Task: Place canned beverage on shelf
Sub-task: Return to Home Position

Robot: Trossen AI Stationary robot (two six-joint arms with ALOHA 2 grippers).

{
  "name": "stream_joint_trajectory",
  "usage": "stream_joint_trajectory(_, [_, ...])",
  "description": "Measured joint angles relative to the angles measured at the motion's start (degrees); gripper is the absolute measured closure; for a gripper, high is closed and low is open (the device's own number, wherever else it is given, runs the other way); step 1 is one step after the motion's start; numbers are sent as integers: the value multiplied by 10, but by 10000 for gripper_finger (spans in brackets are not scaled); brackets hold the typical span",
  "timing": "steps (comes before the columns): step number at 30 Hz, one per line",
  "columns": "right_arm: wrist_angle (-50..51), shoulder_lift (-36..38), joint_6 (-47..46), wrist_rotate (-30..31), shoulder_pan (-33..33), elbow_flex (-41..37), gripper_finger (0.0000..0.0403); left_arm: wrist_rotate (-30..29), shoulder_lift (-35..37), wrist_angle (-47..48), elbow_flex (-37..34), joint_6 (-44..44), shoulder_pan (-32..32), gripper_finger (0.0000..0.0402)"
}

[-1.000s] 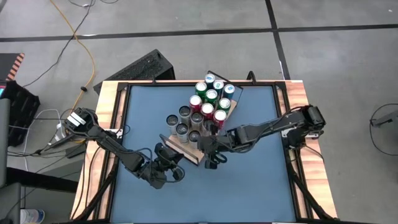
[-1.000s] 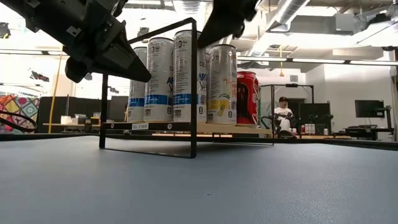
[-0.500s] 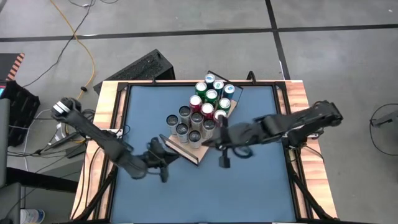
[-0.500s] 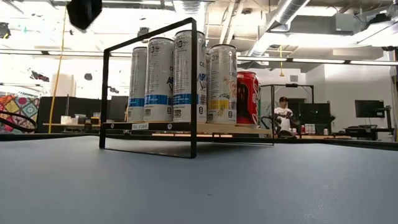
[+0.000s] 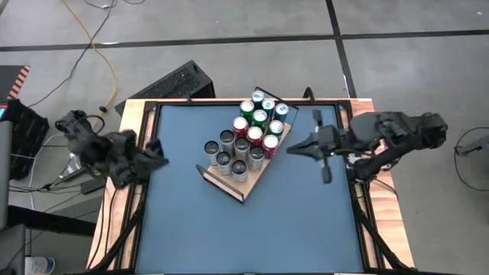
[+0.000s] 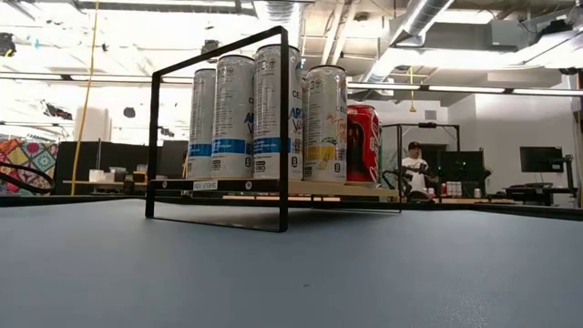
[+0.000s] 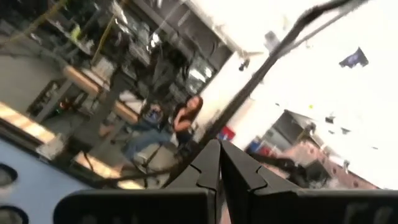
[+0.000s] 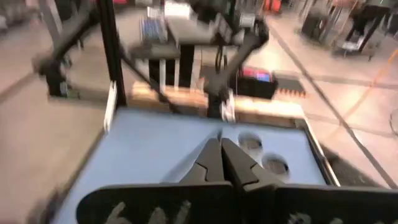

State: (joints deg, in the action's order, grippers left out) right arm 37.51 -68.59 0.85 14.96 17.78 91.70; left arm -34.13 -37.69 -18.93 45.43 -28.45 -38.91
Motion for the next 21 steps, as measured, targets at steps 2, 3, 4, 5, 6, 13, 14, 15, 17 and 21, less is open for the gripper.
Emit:
stream_joint_trajectory(2, [51,17,10,1,-5,0,403,-21,20,0,0,22,-1,401])
stream_joint_trajectory(3, [63,22,7,1,-8,0,403,-37,26,1,0,32,-1,401])
stream_joint_trajectory(4, [75,28,3,1,-8,0,403,-47,32,3,0,43,0,401])
stream_joint_trajectory(5, [96,32,-4,1,-8,0,403,-48,39,6,0,59,0,401])
stream_joint_trajectory(6, [118,36,-19,-1,-7,0,403,-42,47,14,0,82,0,401])
stream_joint_trajectory(13, [190,75,-71,-37,-42,-20,403,-15,123,64,-1,216,0,401])
stream_joint_trajectory(14, [171,85,-70,-54,-49,-34,403,-3,132,70,0,224,0,401])
stream_joint_trajectory(15, [140,98,-65,-72,-55,-51,403,13,140,82,0,236,0,401])
stream_joint_trajectory(17, [74,129,-55,-112,-69,-97,403,36,154,114,-1,248,0,401])
stream_joint_trajectory(21, [-67,210,-56,-164,-95,-218,403,56,184,166,-1,238,-1,401])
